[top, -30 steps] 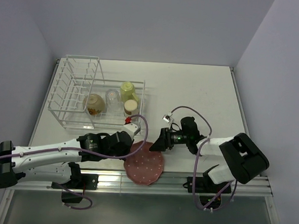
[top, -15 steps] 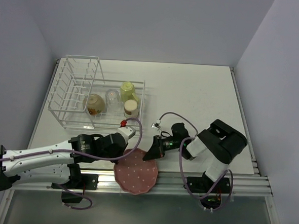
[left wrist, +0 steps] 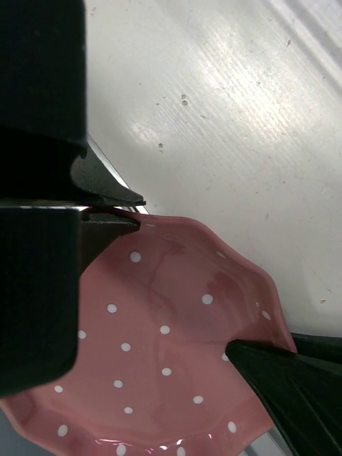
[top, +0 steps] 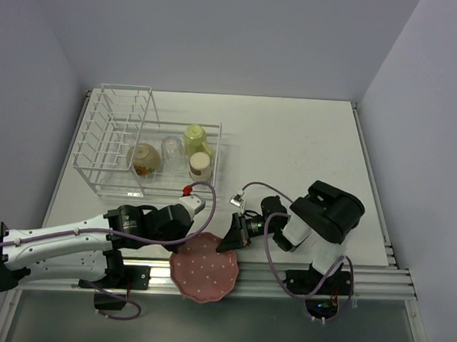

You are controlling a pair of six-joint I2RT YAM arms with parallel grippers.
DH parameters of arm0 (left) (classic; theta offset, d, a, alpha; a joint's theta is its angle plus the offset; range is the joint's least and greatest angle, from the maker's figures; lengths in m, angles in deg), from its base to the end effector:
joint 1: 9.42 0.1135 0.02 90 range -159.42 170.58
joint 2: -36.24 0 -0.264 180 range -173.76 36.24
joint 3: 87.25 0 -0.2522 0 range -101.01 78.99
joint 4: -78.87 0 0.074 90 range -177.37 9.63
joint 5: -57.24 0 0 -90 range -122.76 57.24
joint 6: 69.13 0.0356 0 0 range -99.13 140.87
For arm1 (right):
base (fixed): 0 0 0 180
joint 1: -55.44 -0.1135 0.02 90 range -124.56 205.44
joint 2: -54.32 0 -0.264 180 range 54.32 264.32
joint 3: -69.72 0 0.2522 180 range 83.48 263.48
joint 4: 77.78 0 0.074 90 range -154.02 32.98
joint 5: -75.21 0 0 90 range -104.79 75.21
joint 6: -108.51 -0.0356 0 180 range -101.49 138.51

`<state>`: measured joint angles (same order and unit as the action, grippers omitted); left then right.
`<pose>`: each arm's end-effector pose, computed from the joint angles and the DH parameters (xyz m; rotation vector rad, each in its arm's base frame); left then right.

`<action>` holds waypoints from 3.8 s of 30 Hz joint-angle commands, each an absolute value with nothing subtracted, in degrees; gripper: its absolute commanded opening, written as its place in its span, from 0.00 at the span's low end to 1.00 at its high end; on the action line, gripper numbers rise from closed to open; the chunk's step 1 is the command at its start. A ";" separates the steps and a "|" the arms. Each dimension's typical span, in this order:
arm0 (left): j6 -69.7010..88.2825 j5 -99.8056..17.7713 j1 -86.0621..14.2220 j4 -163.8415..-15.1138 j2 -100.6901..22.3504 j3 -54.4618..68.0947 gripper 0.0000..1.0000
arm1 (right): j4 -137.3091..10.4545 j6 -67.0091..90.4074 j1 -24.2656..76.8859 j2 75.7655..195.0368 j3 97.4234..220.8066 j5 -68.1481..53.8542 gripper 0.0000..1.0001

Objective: Load the mixed dishes into the dish rack

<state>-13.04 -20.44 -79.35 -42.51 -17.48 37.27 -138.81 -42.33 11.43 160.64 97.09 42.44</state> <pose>0.0673 -0.1621 0.2430 0.7208 2.4857 -0.4337 0.1455 0.1822 0.0906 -0.5465 2.3237 2.0176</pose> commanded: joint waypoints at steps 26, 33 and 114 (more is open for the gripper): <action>-22.82 2.49 -78.68 -46.41 -2.09 10.70 0.99 | -55.51 -0.12 5.96 111.28 128.64 1.48 0.00; -17.98 -4.71 -78.68 -59.50 7.14 10.08 0.98 | -48.30 4.27 2.71 110.21 142.88 -5.90 0.00; -6.73 -24.32 -78.68 -75.16 25.60 15.26 0.99 | -63.23 58.15 -13.65 177.99 226.14 -15.14 0.00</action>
